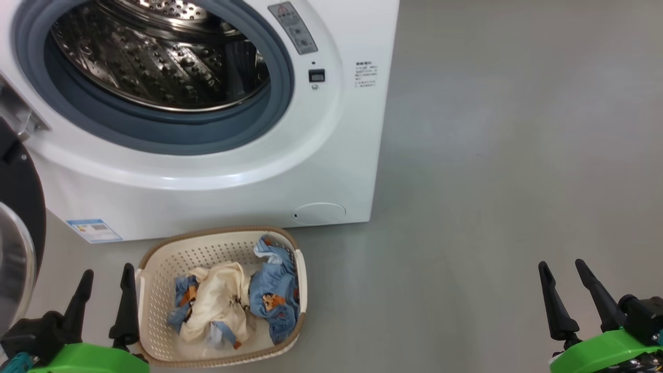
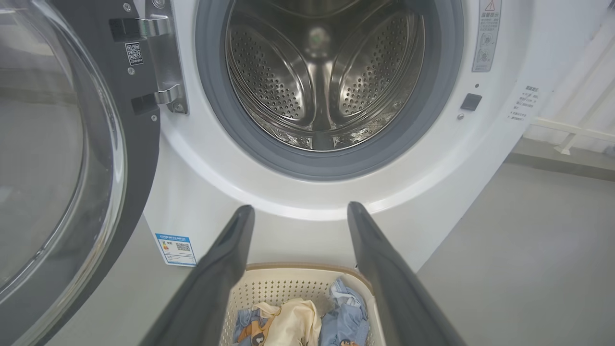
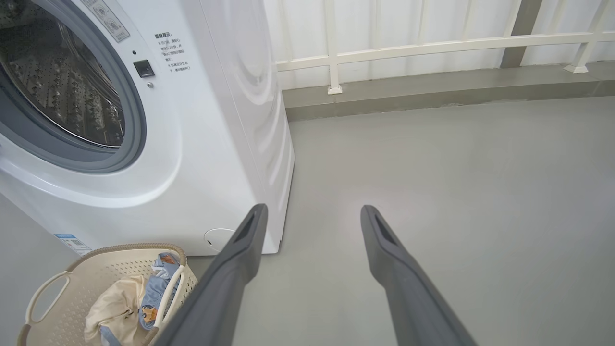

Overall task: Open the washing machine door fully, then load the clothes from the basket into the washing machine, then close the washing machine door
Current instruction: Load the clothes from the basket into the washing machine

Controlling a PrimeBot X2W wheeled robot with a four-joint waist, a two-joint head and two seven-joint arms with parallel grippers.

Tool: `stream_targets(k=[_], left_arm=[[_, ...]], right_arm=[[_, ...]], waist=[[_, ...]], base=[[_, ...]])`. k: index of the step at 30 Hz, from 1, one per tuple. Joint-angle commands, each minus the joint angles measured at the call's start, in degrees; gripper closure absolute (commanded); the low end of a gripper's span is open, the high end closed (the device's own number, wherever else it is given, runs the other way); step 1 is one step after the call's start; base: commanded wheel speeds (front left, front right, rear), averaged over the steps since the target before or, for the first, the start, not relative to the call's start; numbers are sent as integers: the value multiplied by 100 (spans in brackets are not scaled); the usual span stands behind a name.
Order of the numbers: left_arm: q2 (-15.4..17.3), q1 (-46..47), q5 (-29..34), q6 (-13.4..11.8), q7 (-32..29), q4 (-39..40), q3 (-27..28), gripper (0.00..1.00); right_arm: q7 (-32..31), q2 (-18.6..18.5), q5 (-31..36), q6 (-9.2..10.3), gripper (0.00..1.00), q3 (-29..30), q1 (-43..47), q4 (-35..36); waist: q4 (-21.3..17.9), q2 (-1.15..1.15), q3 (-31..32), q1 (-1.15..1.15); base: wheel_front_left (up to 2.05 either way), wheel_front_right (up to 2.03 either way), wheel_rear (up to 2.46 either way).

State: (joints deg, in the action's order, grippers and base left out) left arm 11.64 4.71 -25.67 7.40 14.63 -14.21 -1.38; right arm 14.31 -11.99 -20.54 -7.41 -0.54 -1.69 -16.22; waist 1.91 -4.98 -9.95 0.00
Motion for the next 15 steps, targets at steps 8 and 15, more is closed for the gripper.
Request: stream_targets(k=[8,15], left_arm=[[187,197,-53,9,37,99,170,0],[167,194,-87,9,37,93,119,0]], right_arm=[[69,-115,38,-8,0,-166,-47,153],[69,-108,30,-8,0,-168,-46,157]], waist=[[0,0,4,0],[9,0,-8,0]], base=[[67,-133,66],[56,-81,25]])
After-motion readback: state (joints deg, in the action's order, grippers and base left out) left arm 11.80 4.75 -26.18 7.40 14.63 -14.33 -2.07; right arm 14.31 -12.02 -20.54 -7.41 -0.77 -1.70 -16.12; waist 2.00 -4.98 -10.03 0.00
